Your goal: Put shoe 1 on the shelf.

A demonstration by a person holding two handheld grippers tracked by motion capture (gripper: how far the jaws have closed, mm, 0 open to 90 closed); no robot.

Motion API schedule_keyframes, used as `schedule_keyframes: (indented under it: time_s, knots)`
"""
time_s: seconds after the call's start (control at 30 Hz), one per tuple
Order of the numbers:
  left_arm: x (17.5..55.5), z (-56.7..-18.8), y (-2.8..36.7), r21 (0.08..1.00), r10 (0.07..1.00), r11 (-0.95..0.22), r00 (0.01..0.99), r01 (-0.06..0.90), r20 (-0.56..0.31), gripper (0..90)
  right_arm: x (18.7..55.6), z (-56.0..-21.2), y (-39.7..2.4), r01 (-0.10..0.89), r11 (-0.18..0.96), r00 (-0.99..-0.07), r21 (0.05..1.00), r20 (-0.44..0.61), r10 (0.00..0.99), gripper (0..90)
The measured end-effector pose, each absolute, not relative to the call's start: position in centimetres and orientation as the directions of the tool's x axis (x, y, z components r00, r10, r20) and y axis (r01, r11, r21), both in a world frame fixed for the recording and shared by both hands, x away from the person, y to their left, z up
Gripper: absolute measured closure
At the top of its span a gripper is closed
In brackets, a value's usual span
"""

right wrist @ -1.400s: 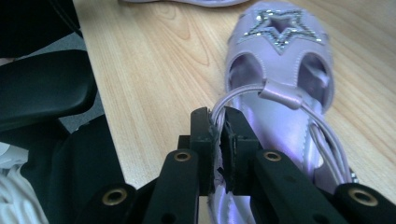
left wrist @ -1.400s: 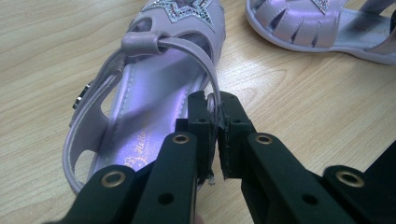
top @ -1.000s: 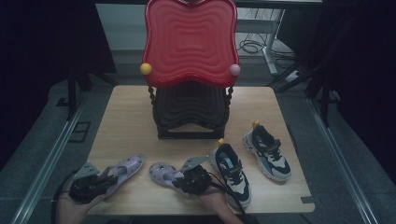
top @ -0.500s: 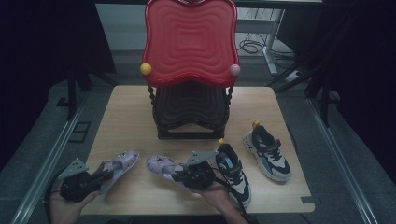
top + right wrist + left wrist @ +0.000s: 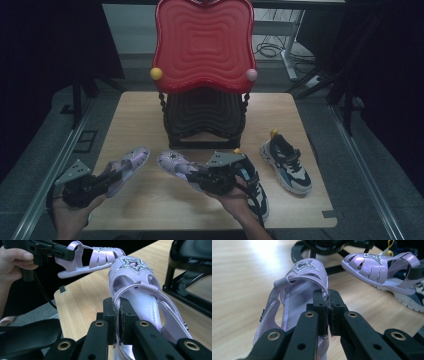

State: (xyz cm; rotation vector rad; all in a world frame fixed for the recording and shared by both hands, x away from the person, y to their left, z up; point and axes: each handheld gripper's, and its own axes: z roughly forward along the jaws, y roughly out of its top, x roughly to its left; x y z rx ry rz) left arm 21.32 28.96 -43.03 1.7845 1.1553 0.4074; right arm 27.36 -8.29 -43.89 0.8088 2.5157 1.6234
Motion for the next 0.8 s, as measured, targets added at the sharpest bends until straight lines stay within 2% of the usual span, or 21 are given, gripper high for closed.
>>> schedule_keyframes:
  time_s: [0.8]
  knots:
    - [25.1,-40.6,24.0,0.892,0.784,-0.066,0.576,0.447,-0.231,86.2,28.6,-41.0,-11.6,0.405,0.206,-0.795,0.891,0.232,0.56,85.8]
